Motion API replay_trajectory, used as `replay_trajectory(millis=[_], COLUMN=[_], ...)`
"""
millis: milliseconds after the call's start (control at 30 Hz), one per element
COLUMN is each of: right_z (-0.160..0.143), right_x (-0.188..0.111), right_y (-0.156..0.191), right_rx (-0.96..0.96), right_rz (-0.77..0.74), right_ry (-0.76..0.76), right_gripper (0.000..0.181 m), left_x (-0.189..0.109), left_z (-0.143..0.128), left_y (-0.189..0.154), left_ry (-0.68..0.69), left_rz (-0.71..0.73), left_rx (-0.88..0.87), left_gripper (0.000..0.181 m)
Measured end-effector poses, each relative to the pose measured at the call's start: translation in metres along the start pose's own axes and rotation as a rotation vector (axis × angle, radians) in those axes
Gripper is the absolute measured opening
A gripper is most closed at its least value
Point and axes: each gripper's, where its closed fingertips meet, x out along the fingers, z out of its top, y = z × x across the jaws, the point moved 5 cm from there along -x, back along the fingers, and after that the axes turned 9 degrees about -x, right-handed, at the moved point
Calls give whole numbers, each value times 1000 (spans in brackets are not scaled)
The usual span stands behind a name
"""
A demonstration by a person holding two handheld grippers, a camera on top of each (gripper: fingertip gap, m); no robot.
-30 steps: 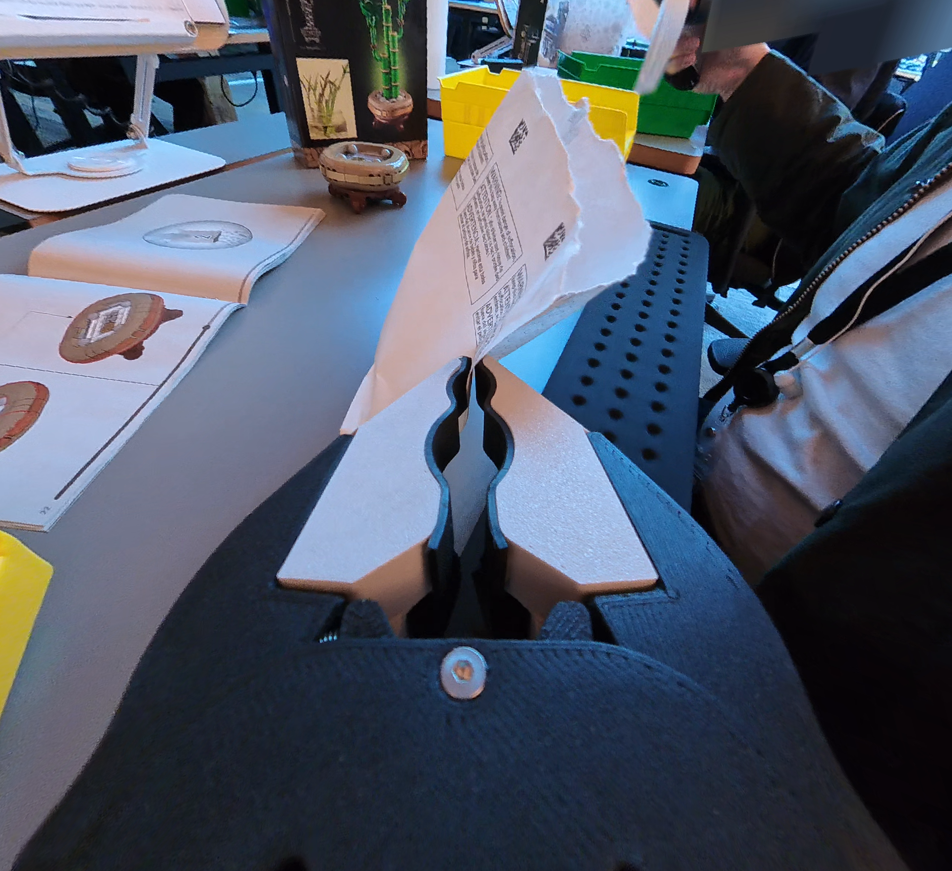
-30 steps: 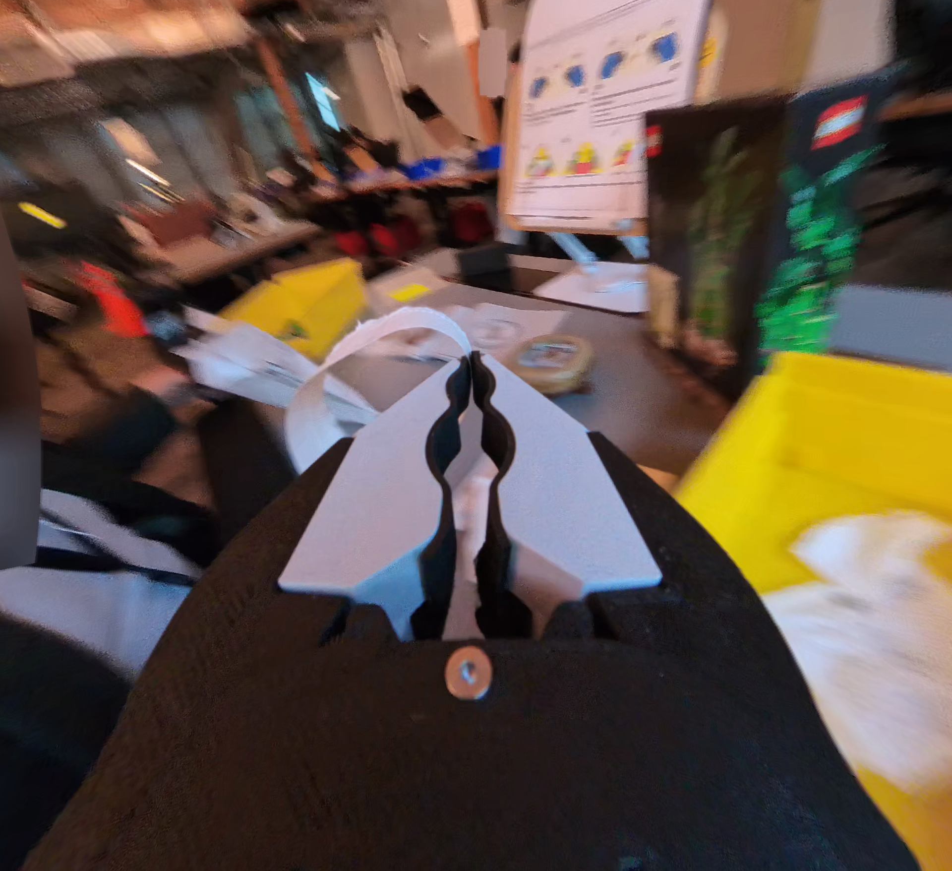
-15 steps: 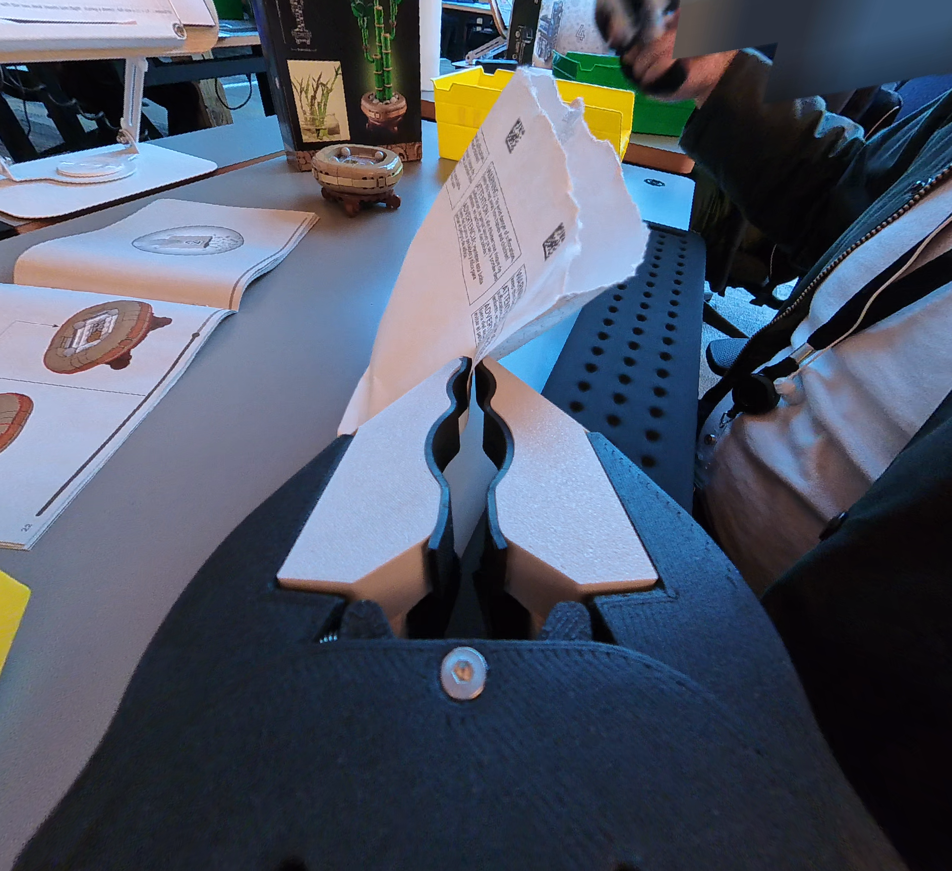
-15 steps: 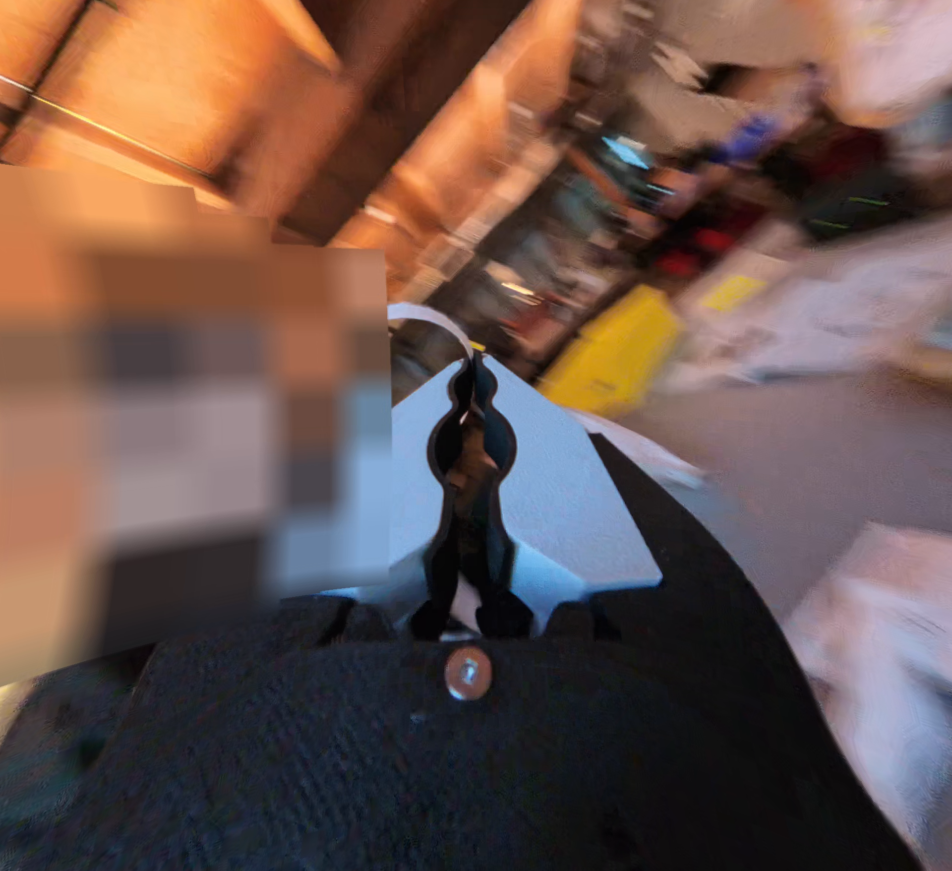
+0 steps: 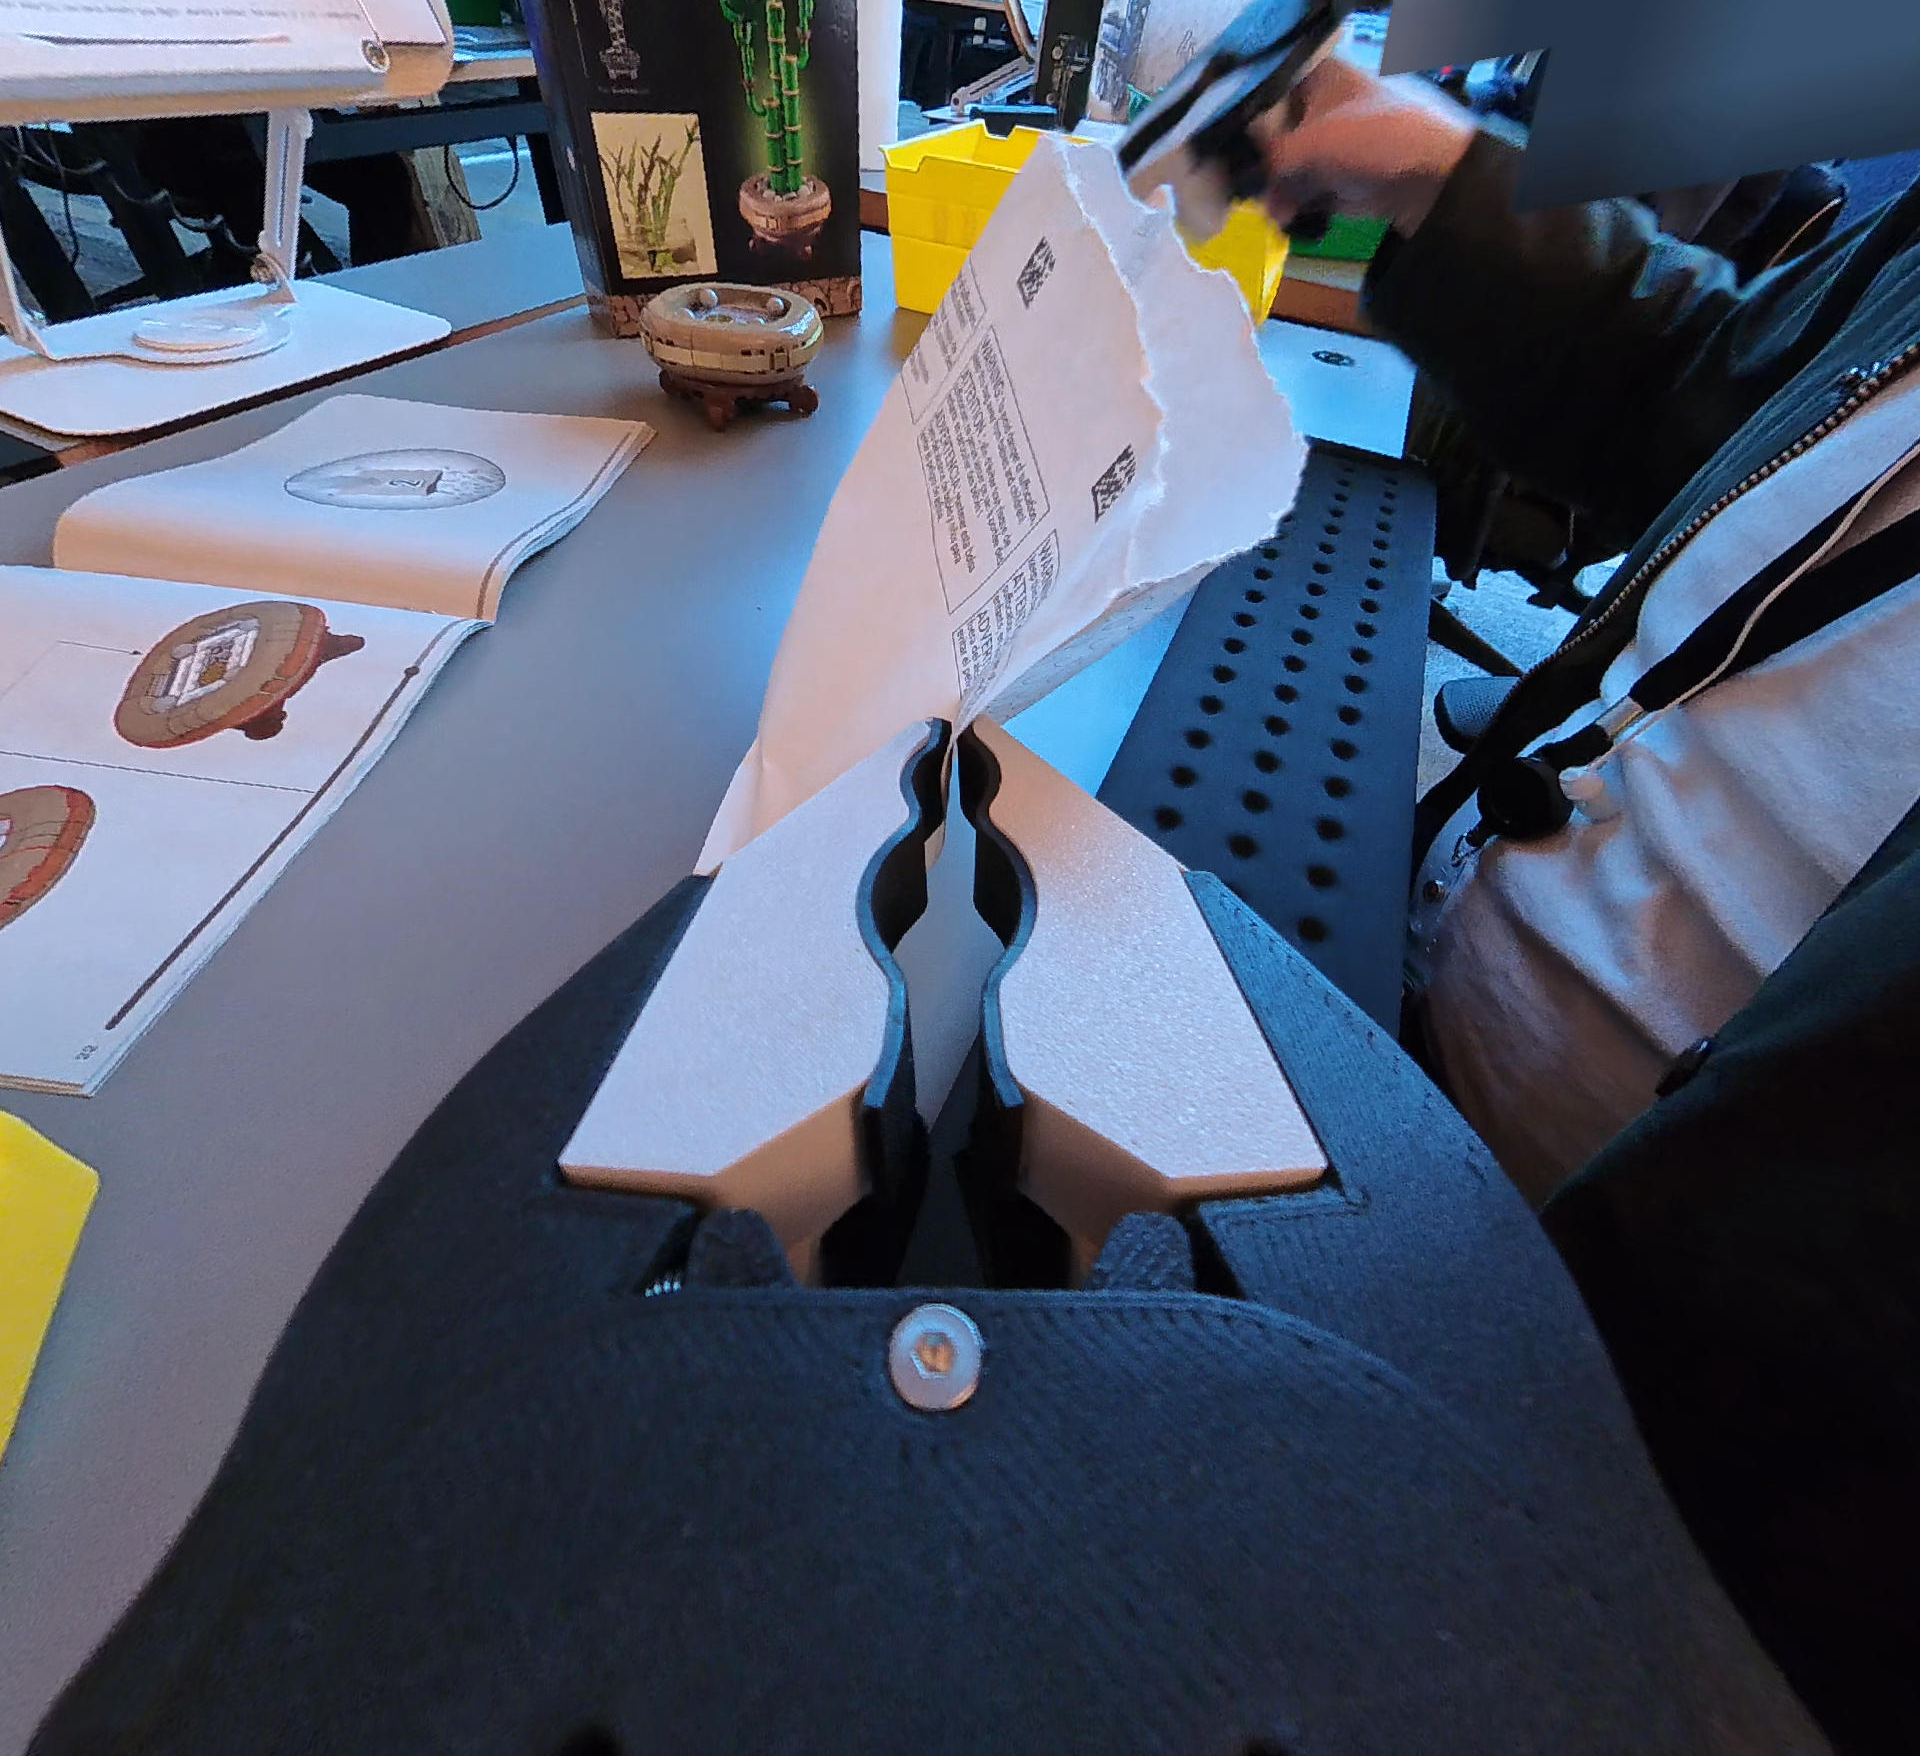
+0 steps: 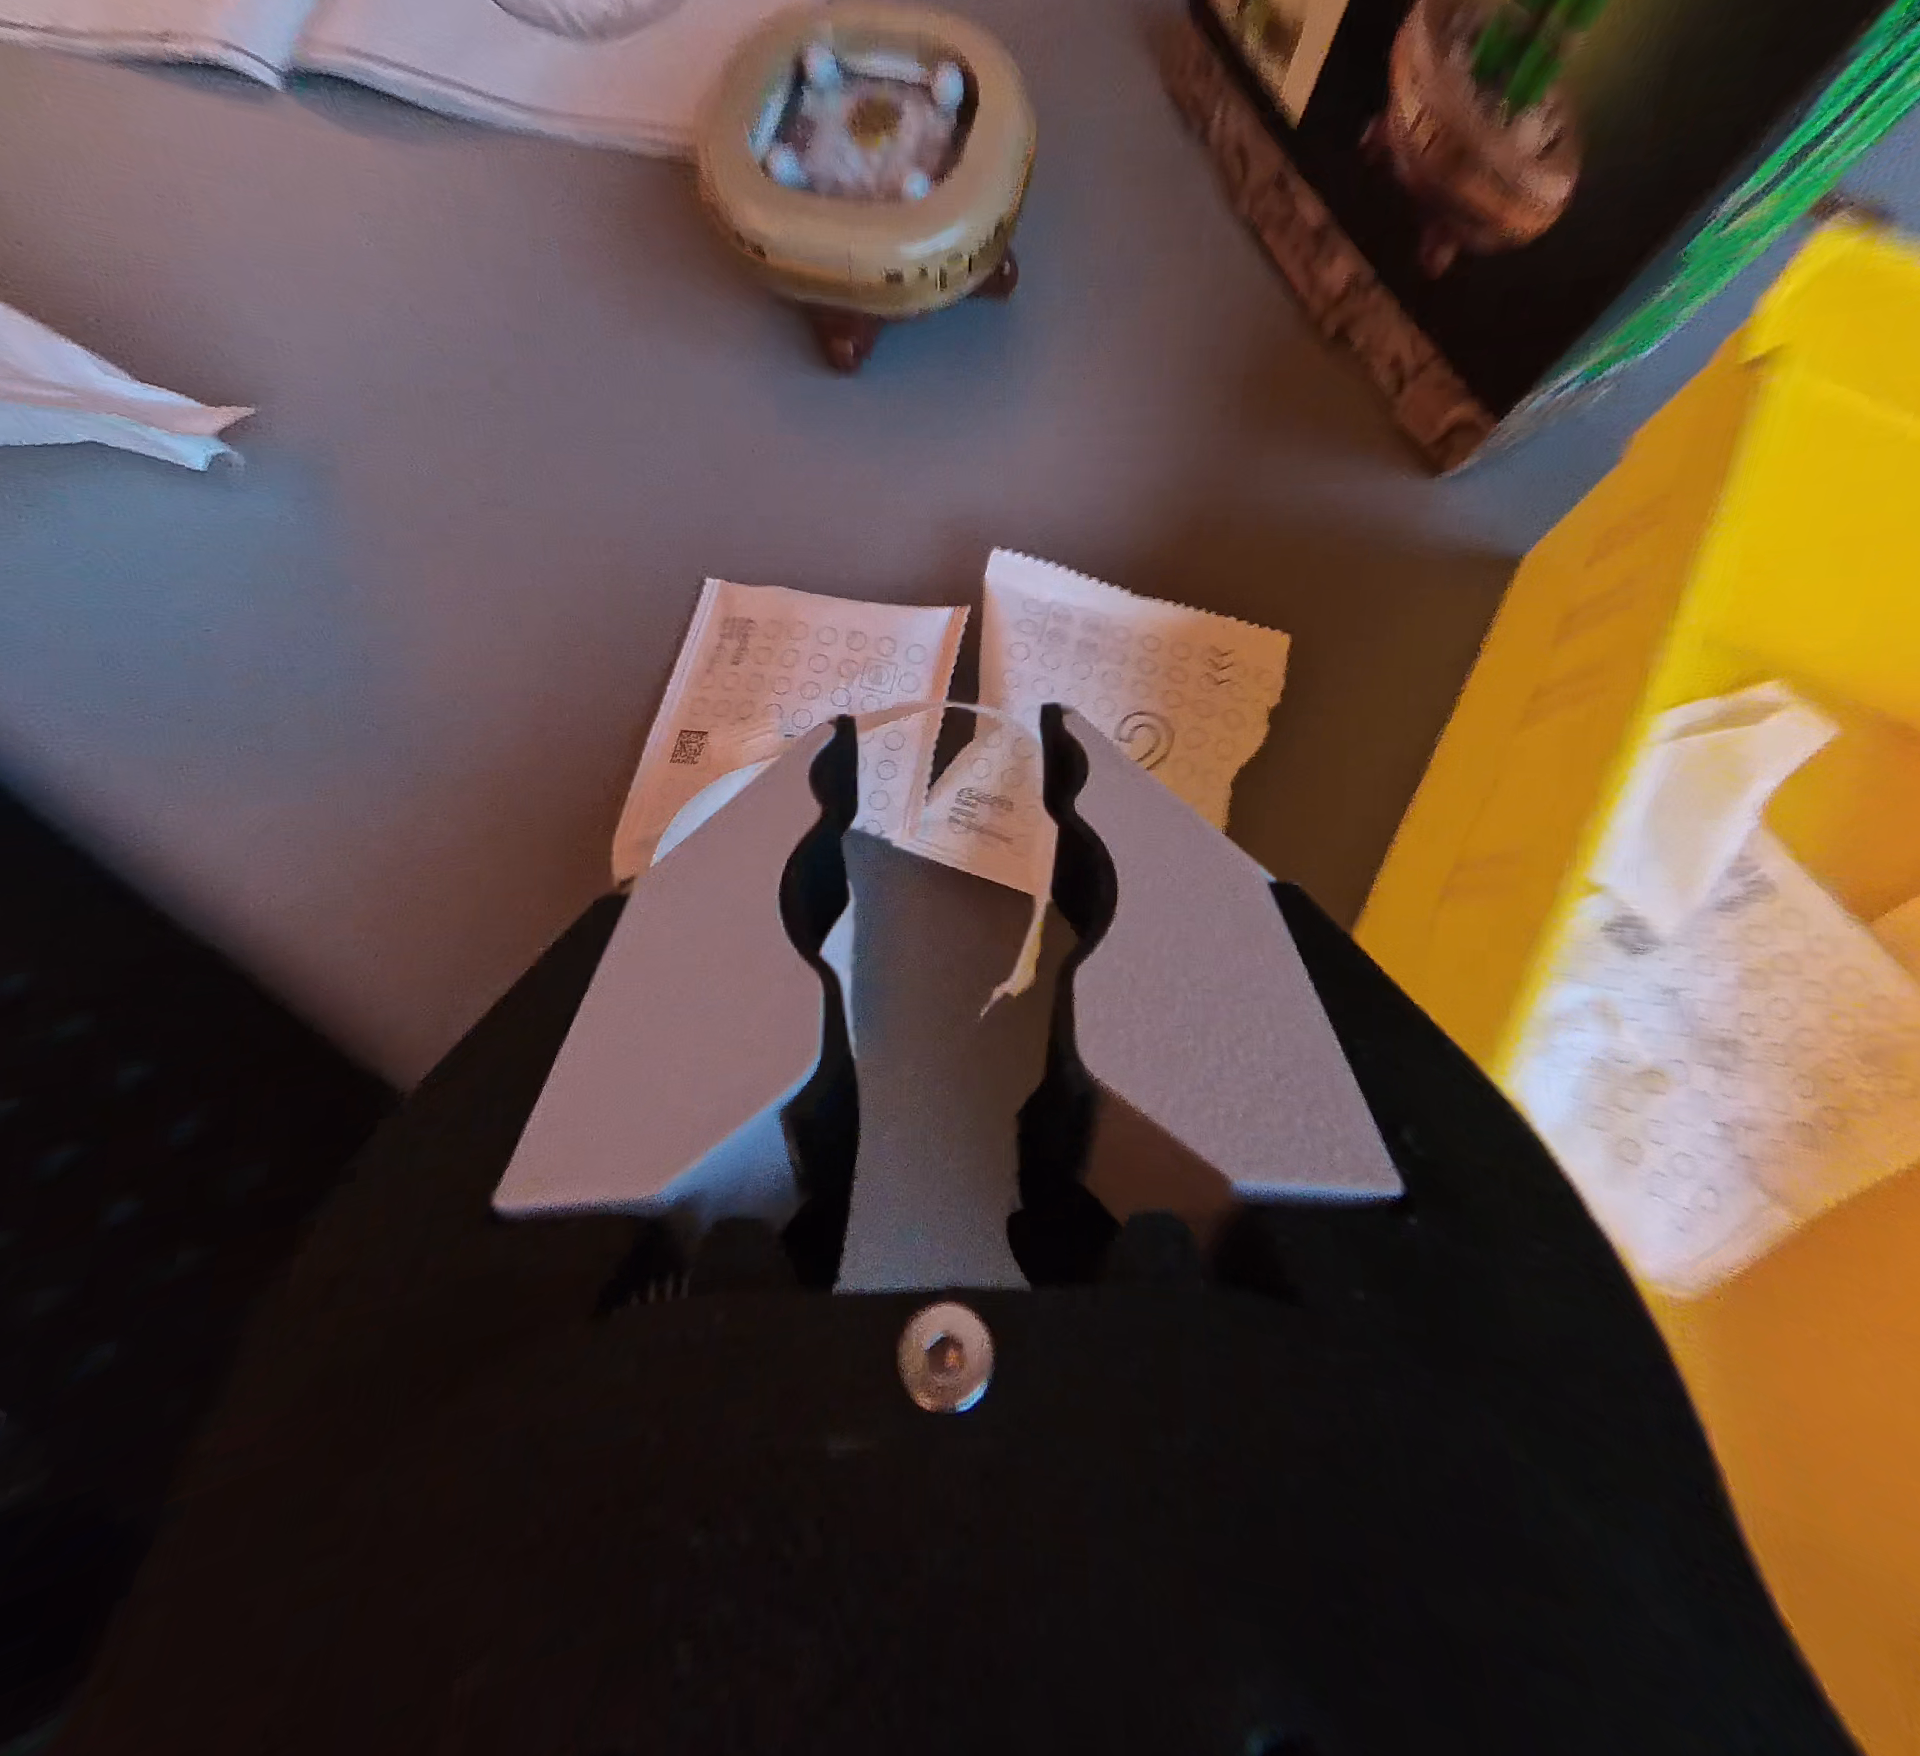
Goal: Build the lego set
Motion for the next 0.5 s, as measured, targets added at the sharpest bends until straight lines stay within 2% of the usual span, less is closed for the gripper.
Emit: replay_trajectory(millis=[67, 133, 200, 233, 300, 367, 500], right_z=[8, 9, -4, -16, -41, -65, -102], right_x=[-38, -83, -119, -128, -119, -94, -55], right_y=[-18, -59, -108, -129, -149, -149, -156], right_rx=[-54, -45, 6, 22, 56, 87, 88], right_rz=[-116, -303, -473, -517, -410, -239, -212], right_ry=[-56, -138, -205, -209, -173, -65, 196], right_gripper=[33, 25, 19, 20, 28, 48, 58], left_x=[0, 0, 1, 1, 1, 1, 2], left_z=[1, 2, 4, 5, 7, 10, 14], left_y=[1, 1, 3, 3, 6, 8, 9], left_ry=[6, 12, 17, 21, 35, 61, 107], left_rz=[1, 1, -1, -2, 0, 4, 12], left_rx=[-2, -3, -7, -11, -21, -35, -47], left_gripper=[0, 0, 0, 0, 0, 0, 0])
